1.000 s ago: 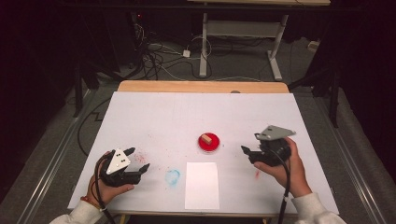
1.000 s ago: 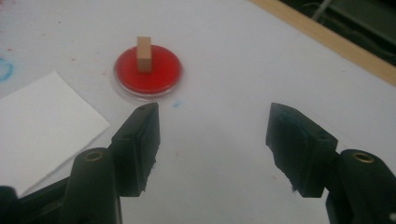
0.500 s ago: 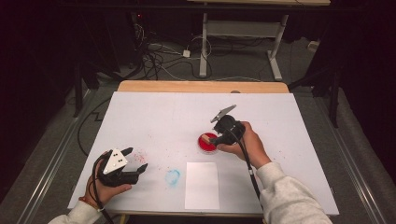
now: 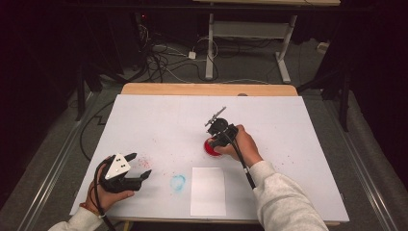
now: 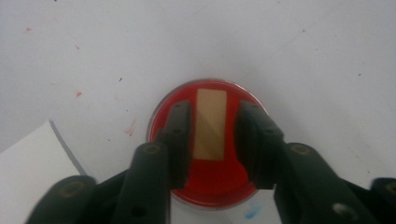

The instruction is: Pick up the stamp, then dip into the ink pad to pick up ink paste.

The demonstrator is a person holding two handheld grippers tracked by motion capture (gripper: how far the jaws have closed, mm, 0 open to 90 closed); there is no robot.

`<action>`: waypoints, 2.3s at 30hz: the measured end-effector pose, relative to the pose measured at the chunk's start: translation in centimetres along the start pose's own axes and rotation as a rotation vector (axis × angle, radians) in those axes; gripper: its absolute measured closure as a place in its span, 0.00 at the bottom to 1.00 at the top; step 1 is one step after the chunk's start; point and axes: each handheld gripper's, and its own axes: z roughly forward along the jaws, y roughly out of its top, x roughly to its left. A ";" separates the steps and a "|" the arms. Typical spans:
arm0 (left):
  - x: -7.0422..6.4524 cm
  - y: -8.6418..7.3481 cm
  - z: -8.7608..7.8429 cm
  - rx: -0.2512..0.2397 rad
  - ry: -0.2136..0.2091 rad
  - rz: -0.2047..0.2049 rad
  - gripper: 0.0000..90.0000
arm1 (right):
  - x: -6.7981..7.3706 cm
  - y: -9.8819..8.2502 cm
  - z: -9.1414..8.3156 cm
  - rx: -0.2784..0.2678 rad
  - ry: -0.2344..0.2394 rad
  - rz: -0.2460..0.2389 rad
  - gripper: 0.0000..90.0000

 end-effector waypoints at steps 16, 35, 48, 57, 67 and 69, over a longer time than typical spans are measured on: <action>0.0 -0.1 0.3 0.020 -0.001 0.007 0.24 | 0.0 -1.2 -0.3 -0.089 0.010 0.008 0.85; -0.1 -0.3 0.1 0.015 0.014 0.013 0.24 | 1.4 -4.6 -4.9 -0.371 -0.002 -0.006 0.85; -0.4 -0.4 0.1 0.018 0.011 0.043 0.24 | 1.1 -6.5 -7.2 -0.416 -0.023 -0.010 0.85; -0.3 -0.5 0.1 0.027 0.003 0.049 0.24 | 1.0 -6.7 -7.9 -0.425 -0.029 -0.013 0.85; -0.3 -0.5 0.2 0.031 -0.001 0.042 0.22 | 0.7 -6.2 -8.5 -0.421 -0.036 -0.015 0.85; -0.3 -0.5 0.2 0.032 0.000 0.042 0.22 | 0.6 -5.8 -8.5 -0.414 -0.032 -0.015 0.85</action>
